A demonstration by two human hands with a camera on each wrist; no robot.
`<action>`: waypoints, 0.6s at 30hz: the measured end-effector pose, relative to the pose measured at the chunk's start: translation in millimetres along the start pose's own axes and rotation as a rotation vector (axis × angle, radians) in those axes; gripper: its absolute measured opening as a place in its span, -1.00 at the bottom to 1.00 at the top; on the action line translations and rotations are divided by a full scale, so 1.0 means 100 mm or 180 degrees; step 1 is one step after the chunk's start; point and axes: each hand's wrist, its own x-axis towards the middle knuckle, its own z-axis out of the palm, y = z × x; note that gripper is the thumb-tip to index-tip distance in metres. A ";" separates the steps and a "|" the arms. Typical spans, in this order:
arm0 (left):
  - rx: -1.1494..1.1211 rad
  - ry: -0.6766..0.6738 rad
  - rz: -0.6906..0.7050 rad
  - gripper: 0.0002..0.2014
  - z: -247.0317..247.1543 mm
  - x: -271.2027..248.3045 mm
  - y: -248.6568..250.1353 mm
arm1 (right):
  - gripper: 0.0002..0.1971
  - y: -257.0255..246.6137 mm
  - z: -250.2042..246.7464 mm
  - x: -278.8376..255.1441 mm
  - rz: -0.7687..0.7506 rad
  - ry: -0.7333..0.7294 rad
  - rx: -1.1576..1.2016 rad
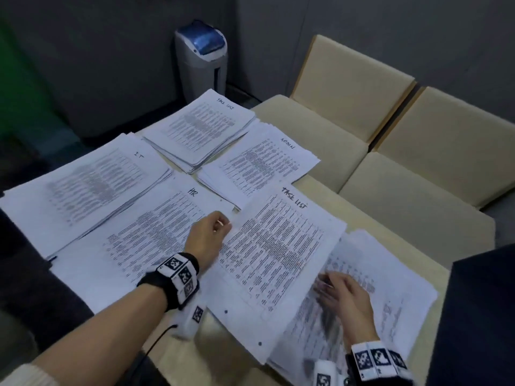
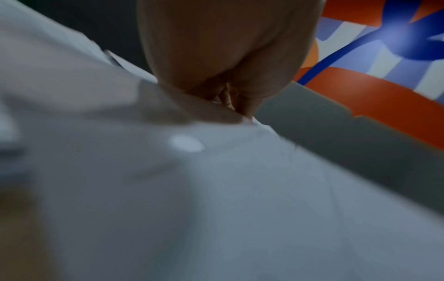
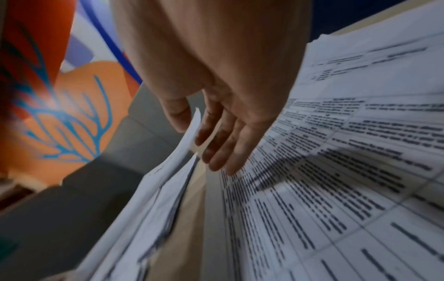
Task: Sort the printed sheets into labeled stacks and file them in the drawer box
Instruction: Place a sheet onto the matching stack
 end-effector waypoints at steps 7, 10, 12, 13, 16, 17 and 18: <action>0.1740 0.0407 0.0039 -0.84 -1.54 0.27 -1.11 | -0.94 0.24 0.13 -0.07 -0.0675 0.0478 -0.2484; 0.1811 0.0278 0.0000 -0.84 -1.82 0.35 -1.22 | -0.95 0.33 0.19 -0.17 -0.0580 0.0652 -0.2825; 0.1458 0.0255 0.0107 -0.85 -1.91 0.43 -1.16 | -0.93 0.33 0.26 -0.25 -0.0535 0.0717 -0.2908; 0.1195 0.0254 0.0153 -0.86 -1.94 0.48 -1.08 | -0.91 0.31 0.32 -0.29 -0.0546 0.0745 -0.2913; 0.0543 0.0341 0.0439 -0.87 -2.05 0.75 -0.74 | -0.84 0.22 0.47 -0.35 -0.0650 0.0769 -0.2914; 0.0409 0.0405 0.0561 -0.88 -2.09 0.87 -0.61 | -0.82 0.21 0.53 -0.37 -0.0643 0.0767 -0.2981; 0.0314 0.0496 0.0667 -0.89 -2.14 1.02 -0.48 | -0.80 0.20 0.61 -0.36 -0.0668 0.0817 -0.3082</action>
